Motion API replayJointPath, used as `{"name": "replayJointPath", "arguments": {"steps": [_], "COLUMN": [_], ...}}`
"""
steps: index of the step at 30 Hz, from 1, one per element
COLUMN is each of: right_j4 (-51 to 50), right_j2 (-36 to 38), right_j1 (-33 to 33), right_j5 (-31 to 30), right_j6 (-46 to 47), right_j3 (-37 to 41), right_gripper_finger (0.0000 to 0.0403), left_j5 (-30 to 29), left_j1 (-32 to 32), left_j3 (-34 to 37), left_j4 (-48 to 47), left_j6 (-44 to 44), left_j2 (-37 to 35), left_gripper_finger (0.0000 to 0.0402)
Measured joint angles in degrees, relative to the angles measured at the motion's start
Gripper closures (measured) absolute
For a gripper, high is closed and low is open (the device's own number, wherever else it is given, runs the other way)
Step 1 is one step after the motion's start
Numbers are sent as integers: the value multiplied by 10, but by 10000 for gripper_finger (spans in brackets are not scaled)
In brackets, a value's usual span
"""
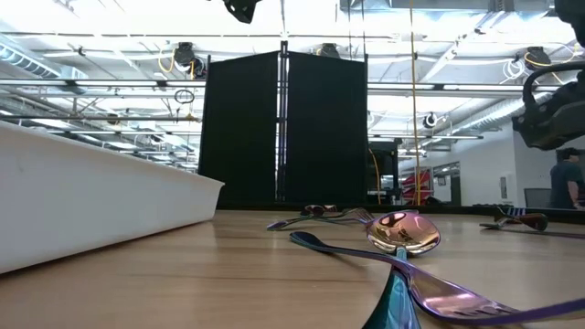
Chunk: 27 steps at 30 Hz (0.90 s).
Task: Sort silverware
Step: Put the iridescent blue knife in the silverware tray
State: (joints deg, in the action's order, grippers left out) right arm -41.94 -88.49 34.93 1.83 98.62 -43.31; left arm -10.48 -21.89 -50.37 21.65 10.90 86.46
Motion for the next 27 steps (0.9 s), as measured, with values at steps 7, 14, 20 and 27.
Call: {"name": "replayJointPath", "arguments": {"steps": [7, 14, 20, 27], "right_j4": [-1, -26, -32, -27], "right_j2": [0, -3, -3, -3], "right_j1": [0, 0, 0, 1], "right_j5": [0, 0, 3, 10], "right_j6": [-19, -33, -29, -32], "right_j3": [-1, -19, -23, -24], "right_gripper_finger": [397, 402, 402, 382], "left_j5": [0, 0, 0, 0], "left_j1": [0, 0, 0, 0], "left_j3": [0, 0, 0, 0], "left_j4": [0, 0, -1, -1], "left_j6": [0, 0, 0, 0], "left_j2": [0, 0, 0, 0], "left_gripper_finger": [299, 299, 299, 299]}}
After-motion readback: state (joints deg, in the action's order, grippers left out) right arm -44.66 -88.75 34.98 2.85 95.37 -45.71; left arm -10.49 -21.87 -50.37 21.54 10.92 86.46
